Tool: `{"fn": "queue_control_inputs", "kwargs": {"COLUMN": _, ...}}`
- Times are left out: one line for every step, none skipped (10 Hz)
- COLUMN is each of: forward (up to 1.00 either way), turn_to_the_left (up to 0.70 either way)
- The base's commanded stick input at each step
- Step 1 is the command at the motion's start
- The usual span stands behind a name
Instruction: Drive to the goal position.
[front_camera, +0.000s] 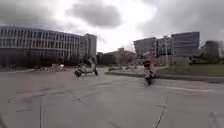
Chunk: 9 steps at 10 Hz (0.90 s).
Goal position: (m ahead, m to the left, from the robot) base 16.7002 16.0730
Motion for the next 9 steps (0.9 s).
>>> {"fn": "queue_control_inputs", "kwargs": {"forward": 0.85, "turn_to_the_left": 0.34}}
{"fn": "queue_control_inputs", "kwargs": {"forward": 0.85, "turn_to_the_left": 0.34}}
{"fn": "queue_control_inputs", "kwargs": {"forward": 0.85, "turn_to_the_left": 0.34}}
{"fn": "queue_control_inputs", "kwargs": {"forward": 0.85, "turn_to_the_left": 0.34}}
{"fn": "queue_control_inputs", "kwargs": {"forward": 0.85, "turn_to_the_left": 0.34}}
{"fn": "queue_control_inputs", "kwargs": {"forward": 0.85, "turn_to_the_left": 0.34}}
{"fn": "queue_control_inputs", "kwargs": {"forward": 0.85, "turn_to_the_left": 0.34}}
{"fn": "queue_control_inputs", "kwargs": {"forward": 0.85, "turn_to_the_left": 0.34}}
{"fn": "queue_control_inputs", "kwargs": {"forward": 0.85, "turn_to_the_left": 0.34}}
